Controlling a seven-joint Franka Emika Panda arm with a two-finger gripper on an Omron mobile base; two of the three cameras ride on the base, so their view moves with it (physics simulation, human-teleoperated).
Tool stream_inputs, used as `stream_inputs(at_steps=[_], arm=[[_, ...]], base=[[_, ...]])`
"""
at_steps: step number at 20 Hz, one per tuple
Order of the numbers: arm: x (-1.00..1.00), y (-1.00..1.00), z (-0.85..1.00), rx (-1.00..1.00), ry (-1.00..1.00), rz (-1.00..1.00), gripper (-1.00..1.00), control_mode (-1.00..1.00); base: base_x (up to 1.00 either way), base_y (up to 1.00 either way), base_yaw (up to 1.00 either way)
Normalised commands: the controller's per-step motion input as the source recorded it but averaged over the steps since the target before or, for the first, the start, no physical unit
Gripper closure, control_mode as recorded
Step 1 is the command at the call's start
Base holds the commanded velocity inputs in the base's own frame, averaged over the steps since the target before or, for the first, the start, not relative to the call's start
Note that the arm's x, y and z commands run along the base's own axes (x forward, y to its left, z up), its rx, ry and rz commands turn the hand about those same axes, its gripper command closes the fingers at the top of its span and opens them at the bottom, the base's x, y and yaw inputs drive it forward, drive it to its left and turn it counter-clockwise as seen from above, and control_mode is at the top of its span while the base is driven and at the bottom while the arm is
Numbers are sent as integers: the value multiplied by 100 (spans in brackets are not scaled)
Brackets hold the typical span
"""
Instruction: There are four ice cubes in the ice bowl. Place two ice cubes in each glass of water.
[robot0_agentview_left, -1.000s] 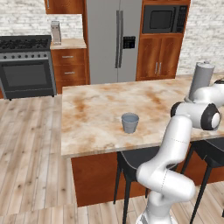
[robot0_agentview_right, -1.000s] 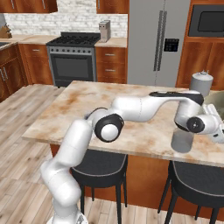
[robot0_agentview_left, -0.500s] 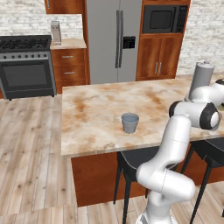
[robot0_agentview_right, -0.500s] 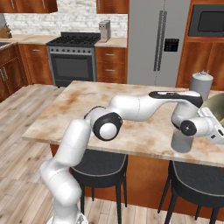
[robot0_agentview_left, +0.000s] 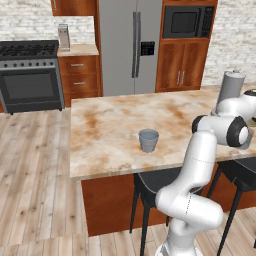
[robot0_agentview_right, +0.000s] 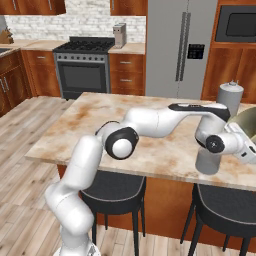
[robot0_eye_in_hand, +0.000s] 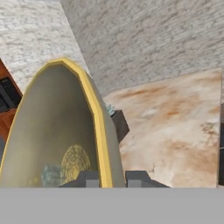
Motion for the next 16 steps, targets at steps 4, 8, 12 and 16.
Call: stream_inputs(at_steps=[4,8,12,16], arm=[[-34,0,2,0,-6,0,100,-100],[-55,1,0,0,-25,0,100,-100],[-9,18,-16,-7,-12,1,100,-100],[12,27,-21,-18,0,7,100,-100]], base=[[0,0,0],[0,0,0],[0,0,0],[0,0,0]])
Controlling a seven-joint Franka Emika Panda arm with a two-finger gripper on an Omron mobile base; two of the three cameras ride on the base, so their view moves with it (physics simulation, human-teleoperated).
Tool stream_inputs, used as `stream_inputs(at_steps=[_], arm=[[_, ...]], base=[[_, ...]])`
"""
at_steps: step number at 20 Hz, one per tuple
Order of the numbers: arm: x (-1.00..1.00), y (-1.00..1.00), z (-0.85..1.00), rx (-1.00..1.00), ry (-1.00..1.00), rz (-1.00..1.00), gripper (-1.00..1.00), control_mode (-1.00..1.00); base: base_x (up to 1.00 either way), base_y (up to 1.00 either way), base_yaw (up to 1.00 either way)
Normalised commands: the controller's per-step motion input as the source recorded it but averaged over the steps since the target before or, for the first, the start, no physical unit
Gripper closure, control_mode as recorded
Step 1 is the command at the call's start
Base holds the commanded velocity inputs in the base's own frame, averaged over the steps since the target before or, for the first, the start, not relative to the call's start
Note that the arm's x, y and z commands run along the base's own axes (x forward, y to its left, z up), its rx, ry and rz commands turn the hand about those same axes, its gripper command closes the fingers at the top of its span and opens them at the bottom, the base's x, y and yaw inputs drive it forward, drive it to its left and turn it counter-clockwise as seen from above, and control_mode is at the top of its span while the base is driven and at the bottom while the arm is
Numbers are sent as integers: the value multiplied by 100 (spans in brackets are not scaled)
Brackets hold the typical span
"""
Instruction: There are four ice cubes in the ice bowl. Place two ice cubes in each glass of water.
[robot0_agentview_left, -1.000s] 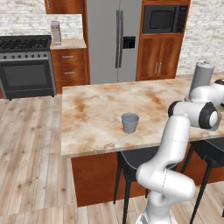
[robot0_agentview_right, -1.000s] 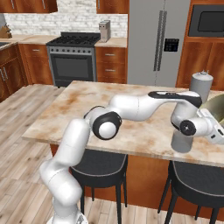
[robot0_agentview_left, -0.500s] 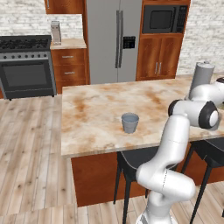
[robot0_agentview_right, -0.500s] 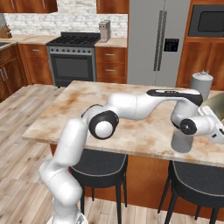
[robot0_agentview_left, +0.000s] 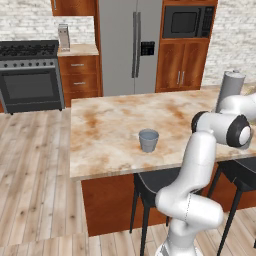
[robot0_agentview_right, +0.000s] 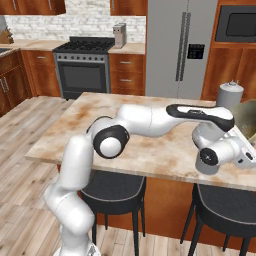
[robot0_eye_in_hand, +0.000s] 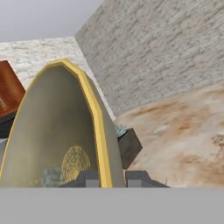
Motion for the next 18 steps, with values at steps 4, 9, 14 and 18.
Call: stream_inputs(at_steps=[4,9,14,18], arm=[[11,1,0,-16,0,8,100,-100],[37,1,0,-16,4,6,100,-100],[33,0,5,-12,11,7,100,-100],[22,-29,9,-3,8,6,100,-100]], base=[[0,0,0],[0,0,0],[0,0,0],[0,0,0]])
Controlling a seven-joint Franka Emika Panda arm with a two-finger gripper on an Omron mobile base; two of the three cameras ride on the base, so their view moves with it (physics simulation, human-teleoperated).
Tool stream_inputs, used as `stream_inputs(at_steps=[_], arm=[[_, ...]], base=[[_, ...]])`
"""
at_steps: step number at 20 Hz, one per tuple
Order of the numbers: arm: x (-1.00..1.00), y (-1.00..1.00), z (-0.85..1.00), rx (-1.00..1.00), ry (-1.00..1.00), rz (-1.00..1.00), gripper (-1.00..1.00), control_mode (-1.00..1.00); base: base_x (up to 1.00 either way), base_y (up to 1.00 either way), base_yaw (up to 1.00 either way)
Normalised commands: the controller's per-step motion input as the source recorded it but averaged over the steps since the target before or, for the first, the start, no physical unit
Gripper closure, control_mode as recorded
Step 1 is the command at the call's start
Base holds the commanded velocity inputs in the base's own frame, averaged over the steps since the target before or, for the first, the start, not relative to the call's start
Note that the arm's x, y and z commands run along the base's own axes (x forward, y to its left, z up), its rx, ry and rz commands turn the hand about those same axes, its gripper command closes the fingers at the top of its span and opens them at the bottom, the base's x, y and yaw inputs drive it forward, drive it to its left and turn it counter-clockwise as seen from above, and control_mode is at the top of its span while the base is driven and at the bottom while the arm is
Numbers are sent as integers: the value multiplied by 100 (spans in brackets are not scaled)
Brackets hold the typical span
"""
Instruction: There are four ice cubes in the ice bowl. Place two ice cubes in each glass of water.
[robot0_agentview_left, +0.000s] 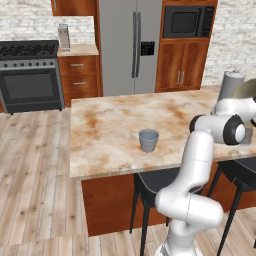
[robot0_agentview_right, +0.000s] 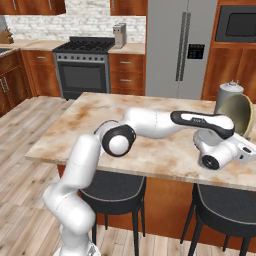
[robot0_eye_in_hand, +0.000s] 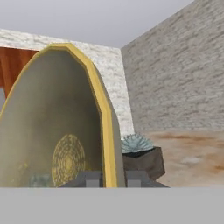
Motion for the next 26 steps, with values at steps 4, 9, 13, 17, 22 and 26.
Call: stream_inputs(at_steps=[4,9,13,17,22,26], arm=[[0,-52,23,0,0,4,100,-100],[2,-9,27,0,-8,4,100,-100],[0,0,35,-1,-14,3,100,-100],[2,0,3,-1,-3,4,100,-100],[0,0,-4,-7,0,5,100,-100],[0,0,-1,-4,-1,2,100,-100]], base=[[0,0,0],[0,0,0],[0,0,0],[0,0,0],[0,0,0],[0,0,0]])
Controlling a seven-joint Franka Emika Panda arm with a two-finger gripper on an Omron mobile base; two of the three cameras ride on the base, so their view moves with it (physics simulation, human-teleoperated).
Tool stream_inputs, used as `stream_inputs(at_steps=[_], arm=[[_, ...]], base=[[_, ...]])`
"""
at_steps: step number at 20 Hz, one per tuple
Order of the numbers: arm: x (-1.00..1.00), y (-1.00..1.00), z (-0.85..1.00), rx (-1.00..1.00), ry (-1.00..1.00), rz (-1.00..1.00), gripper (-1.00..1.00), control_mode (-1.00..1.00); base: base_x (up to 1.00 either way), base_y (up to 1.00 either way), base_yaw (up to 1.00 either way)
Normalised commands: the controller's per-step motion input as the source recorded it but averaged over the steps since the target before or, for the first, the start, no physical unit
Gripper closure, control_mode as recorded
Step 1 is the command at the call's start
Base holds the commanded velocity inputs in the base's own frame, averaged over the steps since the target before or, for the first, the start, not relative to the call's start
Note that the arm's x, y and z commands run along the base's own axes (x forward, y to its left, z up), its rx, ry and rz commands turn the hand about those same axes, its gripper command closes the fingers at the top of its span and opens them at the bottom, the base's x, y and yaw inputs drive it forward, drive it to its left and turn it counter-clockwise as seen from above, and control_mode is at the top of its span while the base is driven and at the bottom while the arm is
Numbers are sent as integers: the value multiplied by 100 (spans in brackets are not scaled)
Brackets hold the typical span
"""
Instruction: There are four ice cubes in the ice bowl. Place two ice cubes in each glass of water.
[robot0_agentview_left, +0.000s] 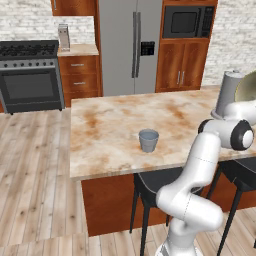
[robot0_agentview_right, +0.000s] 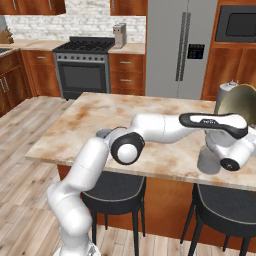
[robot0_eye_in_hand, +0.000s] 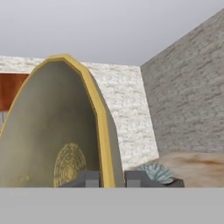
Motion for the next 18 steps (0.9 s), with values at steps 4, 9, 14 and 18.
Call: stream_inputs(at_steps=[4,9,14,18], arm=[[0,0,0,-2,-6,1,100,-100],[-10,0,-4,-4,-7,1,100,-100],[-19,10,-7,-10,-8,3,100,-100],[-16,3,-6,-8,-4,3,100,-100]], base=[[0,0,0],[0,0,0],[0,0,0],[0,0,0]])
